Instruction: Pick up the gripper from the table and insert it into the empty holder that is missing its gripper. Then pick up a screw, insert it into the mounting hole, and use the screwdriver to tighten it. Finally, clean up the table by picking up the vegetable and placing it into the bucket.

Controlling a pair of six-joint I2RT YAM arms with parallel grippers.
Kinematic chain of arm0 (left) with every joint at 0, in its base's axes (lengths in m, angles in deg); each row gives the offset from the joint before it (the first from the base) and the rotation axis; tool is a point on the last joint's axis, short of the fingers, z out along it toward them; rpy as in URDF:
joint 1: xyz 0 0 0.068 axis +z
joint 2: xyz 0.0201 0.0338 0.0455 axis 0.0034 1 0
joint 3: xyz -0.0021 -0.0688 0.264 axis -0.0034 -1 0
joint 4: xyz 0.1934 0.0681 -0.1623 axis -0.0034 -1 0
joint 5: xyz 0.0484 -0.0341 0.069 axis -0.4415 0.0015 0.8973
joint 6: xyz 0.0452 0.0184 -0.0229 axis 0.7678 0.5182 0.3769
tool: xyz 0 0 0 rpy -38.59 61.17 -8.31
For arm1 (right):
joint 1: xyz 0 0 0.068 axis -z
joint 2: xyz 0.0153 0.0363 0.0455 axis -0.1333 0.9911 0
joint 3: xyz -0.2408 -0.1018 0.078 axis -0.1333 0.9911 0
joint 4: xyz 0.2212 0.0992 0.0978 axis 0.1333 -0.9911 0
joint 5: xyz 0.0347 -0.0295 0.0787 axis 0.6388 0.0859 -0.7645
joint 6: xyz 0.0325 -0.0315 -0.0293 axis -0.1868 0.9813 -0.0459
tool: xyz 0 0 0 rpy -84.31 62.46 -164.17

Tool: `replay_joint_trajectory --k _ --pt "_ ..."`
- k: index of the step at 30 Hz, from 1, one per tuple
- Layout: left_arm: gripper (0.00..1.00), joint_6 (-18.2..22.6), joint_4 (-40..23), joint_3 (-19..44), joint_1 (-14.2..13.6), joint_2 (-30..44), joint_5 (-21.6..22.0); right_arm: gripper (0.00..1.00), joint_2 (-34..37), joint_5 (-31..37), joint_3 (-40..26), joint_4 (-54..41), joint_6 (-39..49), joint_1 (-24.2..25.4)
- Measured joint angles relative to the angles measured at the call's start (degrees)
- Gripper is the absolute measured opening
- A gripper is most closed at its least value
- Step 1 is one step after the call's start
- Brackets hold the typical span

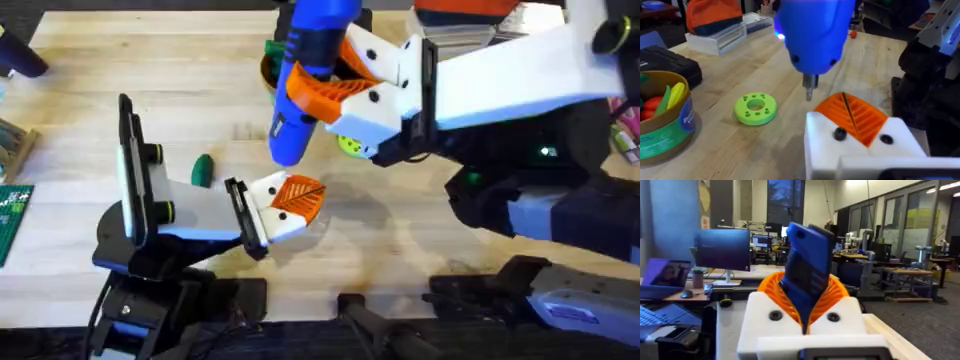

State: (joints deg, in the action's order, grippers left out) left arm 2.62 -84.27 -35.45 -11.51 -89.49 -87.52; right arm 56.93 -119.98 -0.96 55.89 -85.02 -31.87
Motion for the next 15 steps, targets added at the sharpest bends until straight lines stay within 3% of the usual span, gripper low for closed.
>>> replay_joint_trajectory --k 15 --pt "0.007 0.0 0.0 0.0 0.0 0.0 0.0 0.028 0.0 -1.4 0.0 0.0 1.5 -4.2"
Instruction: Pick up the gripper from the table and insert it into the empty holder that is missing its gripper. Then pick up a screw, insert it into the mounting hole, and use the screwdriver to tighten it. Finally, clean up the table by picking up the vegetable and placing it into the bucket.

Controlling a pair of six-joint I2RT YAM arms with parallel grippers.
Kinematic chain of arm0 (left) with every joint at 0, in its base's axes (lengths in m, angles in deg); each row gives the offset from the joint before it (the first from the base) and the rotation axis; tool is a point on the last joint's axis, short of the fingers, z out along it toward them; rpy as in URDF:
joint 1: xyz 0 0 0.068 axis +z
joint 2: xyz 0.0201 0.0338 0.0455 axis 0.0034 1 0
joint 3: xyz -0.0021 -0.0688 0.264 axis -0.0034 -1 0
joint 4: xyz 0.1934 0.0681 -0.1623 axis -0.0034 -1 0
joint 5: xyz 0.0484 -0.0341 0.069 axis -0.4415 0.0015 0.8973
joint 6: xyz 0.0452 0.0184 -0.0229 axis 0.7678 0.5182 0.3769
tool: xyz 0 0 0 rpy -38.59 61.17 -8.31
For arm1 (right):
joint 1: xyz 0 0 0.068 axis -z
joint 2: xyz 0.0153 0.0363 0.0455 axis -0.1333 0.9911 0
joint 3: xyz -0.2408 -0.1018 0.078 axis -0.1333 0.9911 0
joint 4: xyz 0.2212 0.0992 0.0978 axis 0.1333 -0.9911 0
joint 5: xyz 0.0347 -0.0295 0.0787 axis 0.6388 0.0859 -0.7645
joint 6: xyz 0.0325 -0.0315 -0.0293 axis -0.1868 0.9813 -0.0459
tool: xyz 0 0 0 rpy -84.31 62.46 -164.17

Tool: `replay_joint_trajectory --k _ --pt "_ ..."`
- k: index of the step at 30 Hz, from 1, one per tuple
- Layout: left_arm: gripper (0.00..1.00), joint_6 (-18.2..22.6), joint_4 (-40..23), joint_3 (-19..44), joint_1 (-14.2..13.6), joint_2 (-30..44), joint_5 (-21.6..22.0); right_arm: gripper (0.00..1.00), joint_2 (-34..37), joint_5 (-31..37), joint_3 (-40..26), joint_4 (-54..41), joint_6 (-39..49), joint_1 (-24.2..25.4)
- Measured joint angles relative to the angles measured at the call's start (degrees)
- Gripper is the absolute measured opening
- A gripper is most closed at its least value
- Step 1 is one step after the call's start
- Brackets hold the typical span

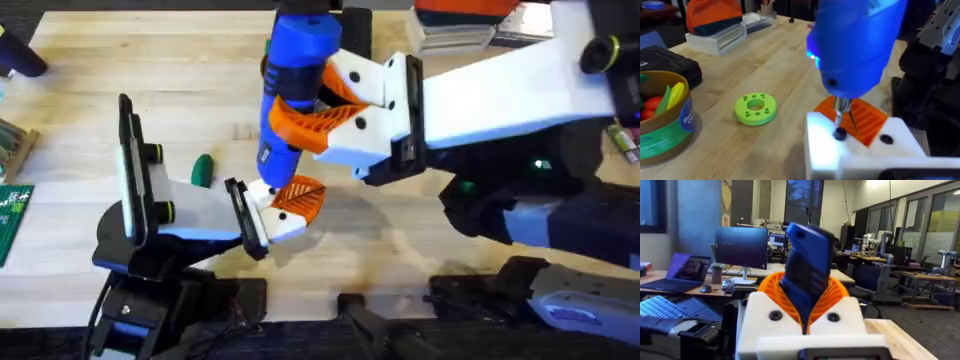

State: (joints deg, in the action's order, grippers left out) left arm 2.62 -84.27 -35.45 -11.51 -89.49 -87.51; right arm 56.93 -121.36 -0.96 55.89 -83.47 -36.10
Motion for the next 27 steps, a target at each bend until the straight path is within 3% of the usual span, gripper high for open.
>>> replay_joint_trajectory --k 27 --pt "0.007 0.0 0.0 0.0 0.0 0.0 0.0 0.028 0.0 0.0 0.0 -1.0 2.8 -1.2"
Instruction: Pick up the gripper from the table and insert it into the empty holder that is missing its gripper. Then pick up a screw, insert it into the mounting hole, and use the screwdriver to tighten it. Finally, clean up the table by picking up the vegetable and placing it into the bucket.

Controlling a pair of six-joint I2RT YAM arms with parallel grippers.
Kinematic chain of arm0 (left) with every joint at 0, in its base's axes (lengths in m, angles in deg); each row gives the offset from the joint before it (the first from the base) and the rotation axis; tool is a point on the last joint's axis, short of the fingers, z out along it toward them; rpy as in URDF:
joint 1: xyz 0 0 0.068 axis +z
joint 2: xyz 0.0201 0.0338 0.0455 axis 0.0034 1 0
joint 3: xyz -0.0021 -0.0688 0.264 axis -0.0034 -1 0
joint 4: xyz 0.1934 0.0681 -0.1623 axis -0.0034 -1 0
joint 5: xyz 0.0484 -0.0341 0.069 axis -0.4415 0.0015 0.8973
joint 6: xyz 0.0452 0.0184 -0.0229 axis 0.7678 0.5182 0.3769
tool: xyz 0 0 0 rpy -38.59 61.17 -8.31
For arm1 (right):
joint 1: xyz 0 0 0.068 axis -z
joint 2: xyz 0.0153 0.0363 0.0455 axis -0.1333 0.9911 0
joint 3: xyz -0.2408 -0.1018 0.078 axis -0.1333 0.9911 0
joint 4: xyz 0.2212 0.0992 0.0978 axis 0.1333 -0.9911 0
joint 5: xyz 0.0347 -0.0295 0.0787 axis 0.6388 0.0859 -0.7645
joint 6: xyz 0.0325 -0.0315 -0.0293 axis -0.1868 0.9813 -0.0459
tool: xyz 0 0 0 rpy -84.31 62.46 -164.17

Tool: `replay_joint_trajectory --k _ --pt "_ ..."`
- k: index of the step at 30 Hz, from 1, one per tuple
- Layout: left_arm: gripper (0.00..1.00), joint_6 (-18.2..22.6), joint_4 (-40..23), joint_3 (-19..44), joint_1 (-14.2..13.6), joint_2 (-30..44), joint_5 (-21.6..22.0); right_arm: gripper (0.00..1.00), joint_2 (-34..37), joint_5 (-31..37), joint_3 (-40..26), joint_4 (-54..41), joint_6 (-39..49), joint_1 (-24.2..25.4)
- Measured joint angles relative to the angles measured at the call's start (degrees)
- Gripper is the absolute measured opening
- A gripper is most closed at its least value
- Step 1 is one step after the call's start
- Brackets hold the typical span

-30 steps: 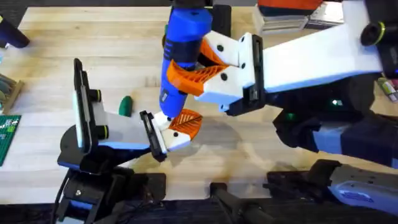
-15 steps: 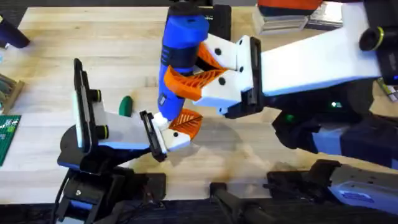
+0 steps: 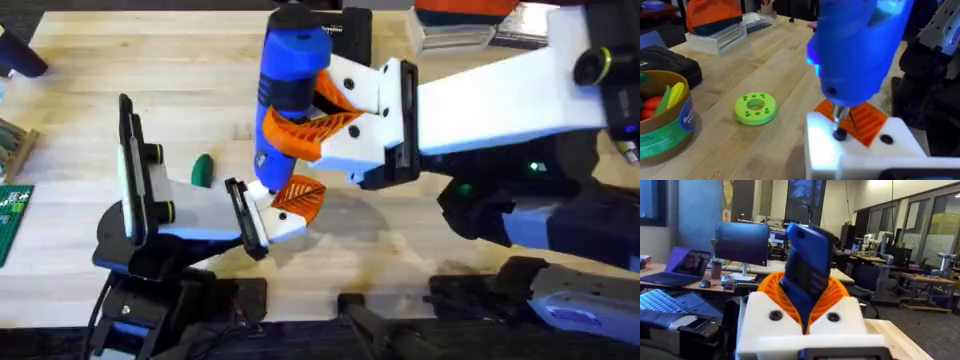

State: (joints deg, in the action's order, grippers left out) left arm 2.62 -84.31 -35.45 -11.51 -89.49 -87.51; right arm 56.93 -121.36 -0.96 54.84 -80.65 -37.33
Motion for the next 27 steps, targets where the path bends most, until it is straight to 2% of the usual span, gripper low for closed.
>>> replay_joint_trajectory --k 27 --pt "0.007 0.0 0.0 0.0 0.0 0.0 0.0 0.028 0.0 0.0 0.0 0.9 -0.8 0.0"
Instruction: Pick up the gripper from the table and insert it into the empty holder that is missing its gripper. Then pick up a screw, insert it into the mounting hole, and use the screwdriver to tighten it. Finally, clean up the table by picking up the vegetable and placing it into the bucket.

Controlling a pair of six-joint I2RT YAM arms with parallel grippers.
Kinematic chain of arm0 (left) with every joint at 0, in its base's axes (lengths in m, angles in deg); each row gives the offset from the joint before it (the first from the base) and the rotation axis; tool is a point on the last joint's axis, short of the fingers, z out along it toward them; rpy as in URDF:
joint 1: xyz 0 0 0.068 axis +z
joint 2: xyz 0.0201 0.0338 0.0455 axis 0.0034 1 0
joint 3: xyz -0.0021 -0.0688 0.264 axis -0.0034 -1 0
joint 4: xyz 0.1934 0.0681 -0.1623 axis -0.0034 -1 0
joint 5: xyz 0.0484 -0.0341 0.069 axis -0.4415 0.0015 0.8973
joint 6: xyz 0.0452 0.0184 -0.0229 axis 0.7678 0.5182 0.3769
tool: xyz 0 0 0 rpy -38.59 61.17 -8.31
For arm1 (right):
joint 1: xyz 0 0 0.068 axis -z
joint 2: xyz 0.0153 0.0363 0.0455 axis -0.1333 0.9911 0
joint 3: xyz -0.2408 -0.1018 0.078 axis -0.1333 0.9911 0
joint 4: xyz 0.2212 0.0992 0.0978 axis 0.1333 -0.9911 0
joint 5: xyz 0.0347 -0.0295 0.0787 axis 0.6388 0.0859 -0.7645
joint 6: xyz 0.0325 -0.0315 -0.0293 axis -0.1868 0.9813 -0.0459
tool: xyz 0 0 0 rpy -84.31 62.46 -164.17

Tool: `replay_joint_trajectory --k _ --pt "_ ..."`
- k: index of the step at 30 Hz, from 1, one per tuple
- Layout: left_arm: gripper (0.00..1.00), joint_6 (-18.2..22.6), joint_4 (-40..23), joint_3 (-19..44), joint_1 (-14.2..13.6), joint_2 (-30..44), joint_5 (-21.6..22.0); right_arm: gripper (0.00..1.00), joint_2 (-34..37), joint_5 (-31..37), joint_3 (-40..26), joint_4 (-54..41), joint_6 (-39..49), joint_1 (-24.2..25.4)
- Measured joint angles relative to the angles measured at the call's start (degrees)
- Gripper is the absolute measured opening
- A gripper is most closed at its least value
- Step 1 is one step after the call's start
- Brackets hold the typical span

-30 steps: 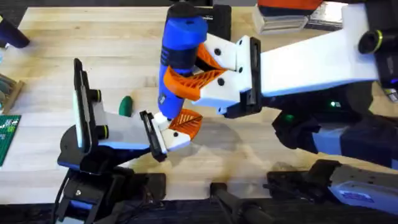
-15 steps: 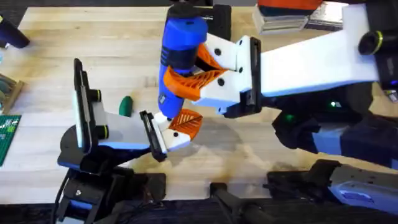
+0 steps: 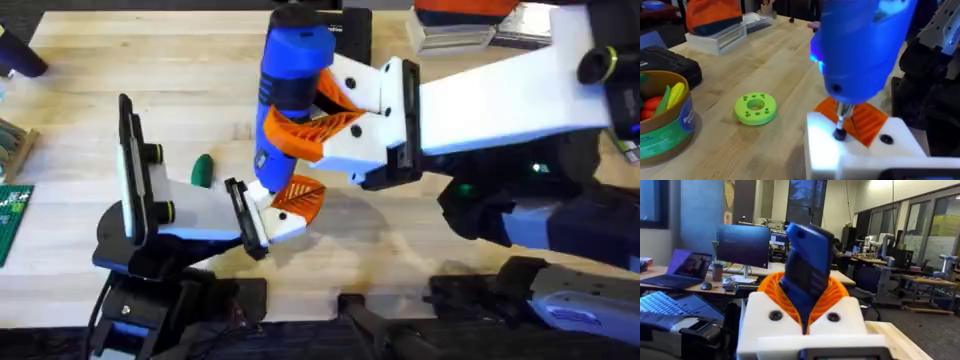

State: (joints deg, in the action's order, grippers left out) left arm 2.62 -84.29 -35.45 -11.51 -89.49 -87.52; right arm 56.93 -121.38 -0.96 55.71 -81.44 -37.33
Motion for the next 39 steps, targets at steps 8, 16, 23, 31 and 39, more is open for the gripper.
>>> replay_joint_trajectory --k 8,16,23,31,39 --pt "0.007 0.0 0.0 0.0 0.0 0.0 0.0 0.028 0.0 0.0 0.0 -0.4 -0.4 0.0" --pt "0.007 0.0 0.0 0.0 0.0 0.0 0.0 0.028 0.1 0.0 0.0 -1.1 -0.7 0.0" --pt "0.007 0.0 0.0 0.0 0.0 0.0 0.0 0.028 0.1 0.0 0.0 -1.3 -0.6 0.0" --pt "0.007 0.0 0.0 0.0 0.0 0.0 0.0 0.028 0.1 0.0 0.0 -1.6 -0.7 0.0" --pt "0.007 -0.1 -0.3 0.0 0.0 0.0 0.1 0.028 0.0 1.1 -0.7 -5.1 -0.9 0.0"
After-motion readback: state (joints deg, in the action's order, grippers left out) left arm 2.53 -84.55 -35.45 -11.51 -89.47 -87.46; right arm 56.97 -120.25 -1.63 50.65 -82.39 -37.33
